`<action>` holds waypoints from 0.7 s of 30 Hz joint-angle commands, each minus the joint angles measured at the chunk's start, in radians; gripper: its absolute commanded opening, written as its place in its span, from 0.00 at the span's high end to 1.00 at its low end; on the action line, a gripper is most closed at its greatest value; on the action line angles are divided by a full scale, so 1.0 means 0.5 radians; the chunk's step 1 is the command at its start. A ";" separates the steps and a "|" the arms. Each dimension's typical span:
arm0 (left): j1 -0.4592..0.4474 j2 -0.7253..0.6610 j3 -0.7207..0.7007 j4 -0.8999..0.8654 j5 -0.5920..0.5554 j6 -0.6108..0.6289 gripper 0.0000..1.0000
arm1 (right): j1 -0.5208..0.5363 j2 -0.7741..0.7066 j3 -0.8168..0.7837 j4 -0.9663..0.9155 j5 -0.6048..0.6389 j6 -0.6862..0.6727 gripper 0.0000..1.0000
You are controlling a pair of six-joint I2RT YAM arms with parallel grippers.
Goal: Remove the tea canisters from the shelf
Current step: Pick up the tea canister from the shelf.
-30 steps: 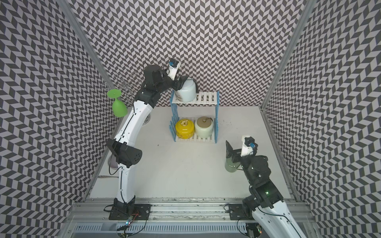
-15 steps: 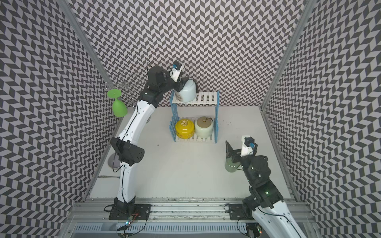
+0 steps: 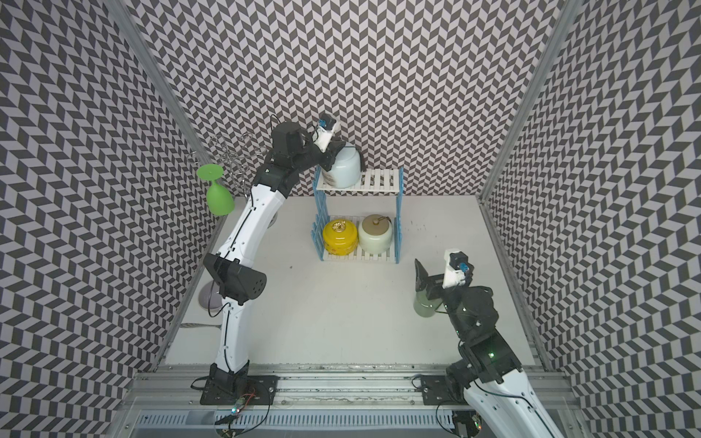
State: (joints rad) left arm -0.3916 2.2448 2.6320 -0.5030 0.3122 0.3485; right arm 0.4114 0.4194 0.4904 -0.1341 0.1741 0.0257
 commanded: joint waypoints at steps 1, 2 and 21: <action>-0.011 0.039 -0.023 -0.315 -0.020 0.045 1.00 | 0.012 -0.020 -0.008 0.076 -0.012 -0.006 0.00; -0.012 0.032 -0.024 -0.305 -0.022 0.044 1.00 | 0.012 -0.018 -0.008 0.075 -0.009 -0.007 0.00; -0.027 -0.200 0.011 0.255 -0.022 -0.051 1.00 | 0.012 -0.029 -0.008 0.077 0.005 -0.015 0.01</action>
State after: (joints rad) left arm -0.3985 2.2345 2.6198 -0.4751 0.2935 0.3439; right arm 0.4122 0.4179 0.4904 -0.1345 0.1745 0.0257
